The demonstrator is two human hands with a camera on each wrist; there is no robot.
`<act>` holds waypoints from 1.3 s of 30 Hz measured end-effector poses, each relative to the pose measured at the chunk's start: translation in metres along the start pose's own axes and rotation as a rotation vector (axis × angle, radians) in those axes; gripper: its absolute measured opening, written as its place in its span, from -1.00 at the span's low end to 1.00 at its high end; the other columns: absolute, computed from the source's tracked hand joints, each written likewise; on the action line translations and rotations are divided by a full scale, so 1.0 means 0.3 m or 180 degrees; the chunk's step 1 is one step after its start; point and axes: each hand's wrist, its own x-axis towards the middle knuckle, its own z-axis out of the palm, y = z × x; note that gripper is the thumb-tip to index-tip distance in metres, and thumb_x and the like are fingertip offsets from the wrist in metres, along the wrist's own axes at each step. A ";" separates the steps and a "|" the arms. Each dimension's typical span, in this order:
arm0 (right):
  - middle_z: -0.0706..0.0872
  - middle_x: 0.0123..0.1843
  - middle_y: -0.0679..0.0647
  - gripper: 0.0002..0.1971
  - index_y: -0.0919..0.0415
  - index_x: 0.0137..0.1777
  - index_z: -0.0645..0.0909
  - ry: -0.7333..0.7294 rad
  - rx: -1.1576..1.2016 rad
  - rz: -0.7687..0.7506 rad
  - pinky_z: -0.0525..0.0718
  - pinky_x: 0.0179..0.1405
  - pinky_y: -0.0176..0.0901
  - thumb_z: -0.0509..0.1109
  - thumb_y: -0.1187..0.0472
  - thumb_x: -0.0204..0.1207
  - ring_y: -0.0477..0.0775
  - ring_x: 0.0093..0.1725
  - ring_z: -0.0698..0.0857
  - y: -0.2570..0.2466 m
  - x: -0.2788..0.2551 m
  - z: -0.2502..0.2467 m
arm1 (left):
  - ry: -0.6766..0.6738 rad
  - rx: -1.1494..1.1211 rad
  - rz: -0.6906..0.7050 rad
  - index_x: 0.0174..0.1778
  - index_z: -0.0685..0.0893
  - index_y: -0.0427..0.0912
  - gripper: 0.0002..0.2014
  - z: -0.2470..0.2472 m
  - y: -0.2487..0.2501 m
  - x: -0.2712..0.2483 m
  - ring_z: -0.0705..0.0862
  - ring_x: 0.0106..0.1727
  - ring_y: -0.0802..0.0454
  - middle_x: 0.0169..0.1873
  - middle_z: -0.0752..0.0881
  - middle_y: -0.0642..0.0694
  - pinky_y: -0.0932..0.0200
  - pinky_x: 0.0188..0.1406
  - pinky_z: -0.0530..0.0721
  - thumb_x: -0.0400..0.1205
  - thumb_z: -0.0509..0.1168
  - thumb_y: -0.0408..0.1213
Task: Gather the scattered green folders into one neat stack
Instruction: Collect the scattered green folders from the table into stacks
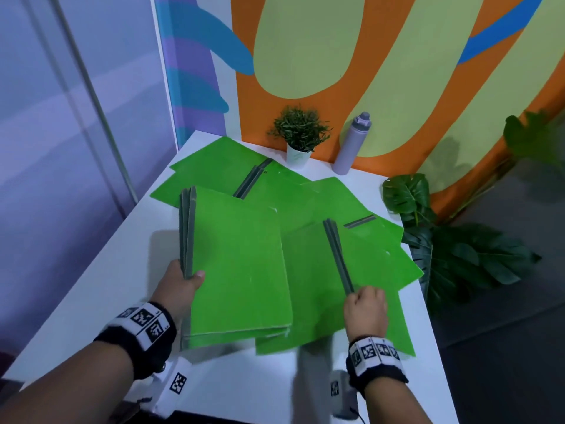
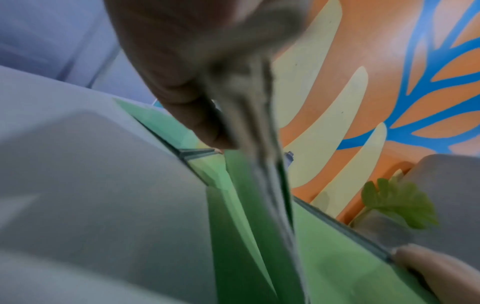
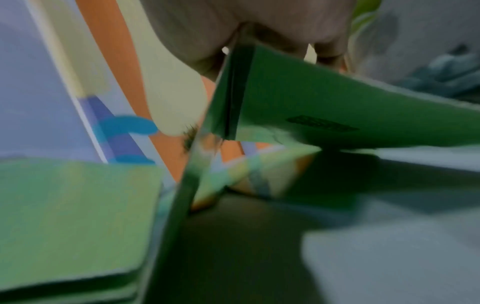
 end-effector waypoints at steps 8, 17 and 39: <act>0.70 -0.12 -0.04 -0.93 0.13 -0.07 0.45 -0.0485 0.0947 -0.1523 0.67 -0.38 -0.02 0.17 0.17 0.62 -0.01 -0.37 0.65 -0.324 -0.014 -0.071 | -0.0092 -0.0628 0.0113 0.17 0.40 -0.19 -0.65 0.045 0.106 -0.020 0.55 0.24 -0.26 0.07 0.58 -0.20 -0.27 0.33 0.51 0.60 0.34 -0.12; 0.73 0.22 0.10 -0.88 -0.04 0.04 0.39 -0.2127 0.0451 -0.3200 0.58 0.17 -0.06 0.04 0.02 0.65 0.15 0.11 0.68 -0.252 -0.161 0.149 | 0.0055 -0.0518 -0.0433 0.43 0.30 -0.19 -0.24 0.060 0.008 0.041 0.53 0.38 -0.37 0.42 0.49 -0.36 -0.36 0.32 0.53 0.42 0.46 0.03; -0.25 0.69 0.01 -0.41 -0.48 0.50 0.05 -0.1892 -0.1156 -0.0503 -0.03 0.34 0.76 0.14 -0.29 0.48 0.51 0.59 -0.28 -0.189 0.600 0.570 | 0.0684 -0.1557 0.0107 -0.11 0.48 -0.12 -0.81 -0.054 0.016 0.183 0.57 -0.16 -0.08 -0.23 0.58 -0.11 -0.09 0.07 0.55 0.57 0.35 -0.45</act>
